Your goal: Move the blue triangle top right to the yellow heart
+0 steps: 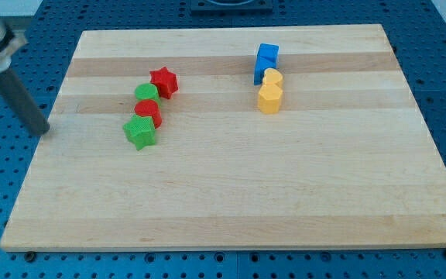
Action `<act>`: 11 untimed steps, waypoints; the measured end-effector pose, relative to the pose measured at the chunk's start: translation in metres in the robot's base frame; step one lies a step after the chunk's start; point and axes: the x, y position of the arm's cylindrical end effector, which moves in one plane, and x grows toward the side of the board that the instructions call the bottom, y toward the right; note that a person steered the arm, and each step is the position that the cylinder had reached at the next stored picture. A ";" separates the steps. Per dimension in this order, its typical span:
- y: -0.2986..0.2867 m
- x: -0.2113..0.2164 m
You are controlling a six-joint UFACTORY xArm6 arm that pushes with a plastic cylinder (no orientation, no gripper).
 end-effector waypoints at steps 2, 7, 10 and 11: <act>0.038 -0.111; 0.328 -0.100; 0.389 -0.073; 0.398 -0.057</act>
